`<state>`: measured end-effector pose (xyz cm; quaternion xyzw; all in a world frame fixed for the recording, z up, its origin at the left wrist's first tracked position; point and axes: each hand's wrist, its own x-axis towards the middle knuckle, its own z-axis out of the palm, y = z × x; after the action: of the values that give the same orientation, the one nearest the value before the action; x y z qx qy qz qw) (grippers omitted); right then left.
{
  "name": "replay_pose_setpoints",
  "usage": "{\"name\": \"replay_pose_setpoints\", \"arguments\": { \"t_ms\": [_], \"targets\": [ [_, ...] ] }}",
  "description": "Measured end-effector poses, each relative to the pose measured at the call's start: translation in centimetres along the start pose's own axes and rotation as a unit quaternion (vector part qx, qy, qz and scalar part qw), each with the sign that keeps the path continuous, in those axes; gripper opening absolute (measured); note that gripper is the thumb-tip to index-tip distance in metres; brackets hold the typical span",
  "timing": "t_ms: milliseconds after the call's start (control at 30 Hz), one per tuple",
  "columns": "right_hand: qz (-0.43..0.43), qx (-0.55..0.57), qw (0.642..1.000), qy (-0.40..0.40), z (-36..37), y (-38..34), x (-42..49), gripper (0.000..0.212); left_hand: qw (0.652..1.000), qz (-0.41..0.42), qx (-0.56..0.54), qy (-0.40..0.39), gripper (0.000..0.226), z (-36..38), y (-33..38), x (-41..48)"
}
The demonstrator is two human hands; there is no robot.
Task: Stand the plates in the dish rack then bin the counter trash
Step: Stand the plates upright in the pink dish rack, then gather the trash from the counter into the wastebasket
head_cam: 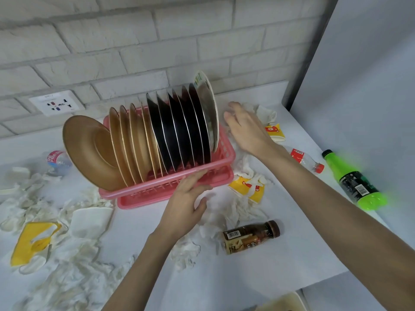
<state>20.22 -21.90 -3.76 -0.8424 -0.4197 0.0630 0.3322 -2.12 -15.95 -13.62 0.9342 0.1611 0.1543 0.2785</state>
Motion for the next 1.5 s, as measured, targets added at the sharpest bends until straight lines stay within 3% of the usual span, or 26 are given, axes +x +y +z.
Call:
{"name": "replay_pose_setpoints", "arguments": {
  "t_ms": [167, 333, 700, 900, 1200, 1500],
  "targets": [
    [-0.017, 0.05, 0.998, 0.031, -0.7, 1.8, -5.5, 0.035, 0.998, -0.027, -0.045, 0.024, 0.028, -0.4, 1.8, -3.1],
    [0.003, 0.152, 0.988, 0.013, -0.6, 2.4, -13.9, 0.015, 0.991, -0.068, -0.103, 0.056, 0.025, 0.2, 3.9, -8.0],
    [0.017, 0.248, 0.959, -0.138, 3.9, 1.0, -34.5, 0.018, 0.968, -0.179, -0.162, 0.073, 0.028, 2.0, 10.3, -21.0],
    [0.028, 0.269, 0.946, -0.18, 6.5, -1.2, -42.5, 0.019, 0.956, -0.228, -0.172, 0.073, 0.026, 2.2, 11.8, -29.8],
    [0.011, 0.255, 0.928, -0.271, 9.6, -6.5, -47.6, 0.026, 0.92, -0.318, -0.195, 0.122, 0.027, -0.8, 11.4, -38.7],
    [-0.011, 0.212, 0.924, -0.317, 14.8, -12.3, -46.3, 0.026, 0.894, -0.363, -0.202, 0.169, 0.026, -4.7, 6.3, -44.1]
  ]
}}
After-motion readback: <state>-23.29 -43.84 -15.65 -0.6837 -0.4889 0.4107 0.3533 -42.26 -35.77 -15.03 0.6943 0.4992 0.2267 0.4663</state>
